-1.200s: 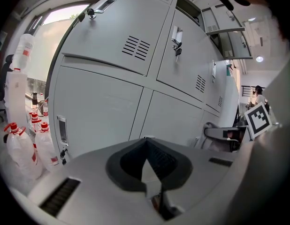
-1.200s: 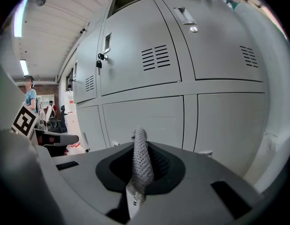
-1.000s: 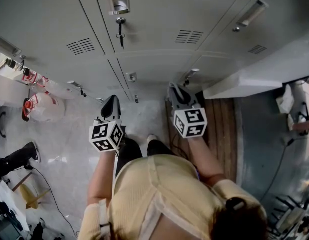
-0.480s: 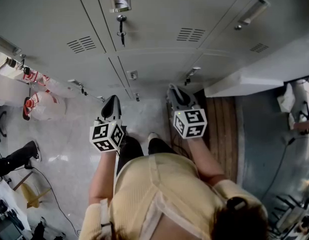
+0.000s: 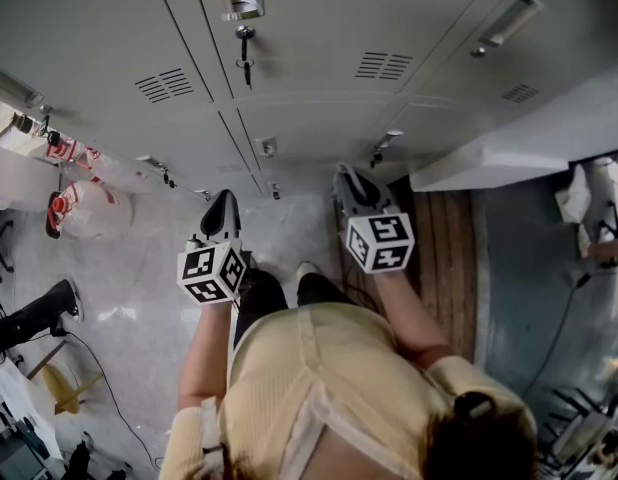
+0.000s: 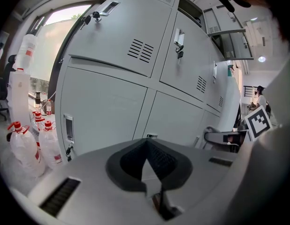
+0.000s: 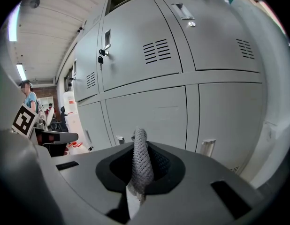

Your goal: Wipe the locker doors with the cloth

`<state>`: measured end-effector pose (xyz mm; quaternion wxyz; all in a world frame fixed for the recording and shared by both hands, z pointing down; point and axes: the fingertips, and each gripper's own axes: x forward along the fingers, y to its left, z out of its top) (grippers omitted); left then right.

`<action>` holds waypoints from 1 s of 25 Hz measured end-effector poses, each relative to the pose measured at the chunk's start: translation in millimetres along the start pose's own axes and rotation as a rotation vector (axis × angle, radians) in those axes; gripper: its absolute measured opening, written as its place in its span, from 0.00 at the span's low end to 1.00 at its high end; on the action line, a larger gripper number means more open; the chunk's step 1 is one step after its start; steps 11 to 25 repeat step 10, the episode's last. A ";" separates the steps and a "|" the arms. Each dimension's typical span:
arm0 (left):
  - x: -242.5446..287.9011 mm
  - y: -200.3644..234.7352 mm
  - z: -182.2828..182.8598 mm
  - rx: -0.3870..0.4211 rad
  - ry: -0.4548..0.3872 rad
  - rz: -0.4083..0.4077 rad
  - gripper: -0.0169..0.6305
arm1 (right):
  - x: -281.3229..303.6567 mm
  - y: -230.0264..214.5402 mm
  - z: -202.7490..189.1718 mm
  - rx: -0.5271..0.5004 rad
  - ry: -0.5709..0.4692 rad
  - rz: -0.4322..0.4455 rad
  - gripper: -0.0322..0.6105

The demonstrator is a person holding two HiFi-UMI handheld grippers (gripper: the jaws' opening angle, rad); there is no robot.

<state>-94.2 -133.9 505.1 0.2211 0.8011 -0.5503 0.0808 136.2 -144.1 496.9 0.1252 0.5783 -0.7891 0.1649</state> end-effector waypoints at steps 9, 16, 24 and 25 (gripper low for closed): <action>-1.7 -1.7 -2.3 -0.005 0.001 -0.004 0.03 | -0.8 0.5 -0.2 0.006 0.004 -0.001 0.08; -1.8 -1.9 -2.4 -0.005 0.001 -0.004 0.03 | -0.9 0.4 -0.4 0.007 0.004 -0.002 0.08; -1.8 -1.9 -2.4 -0.005 0.001 -0.004 0.03 | -0.9 0.4 -0.4 0.007 0.004 -0.002 0.08; -1.8 -1.9 -2.4 -0.005 0.001 -0.004 0.03 | -0.9 0.4 -0.4 0.007 0.004 -0.002 0.08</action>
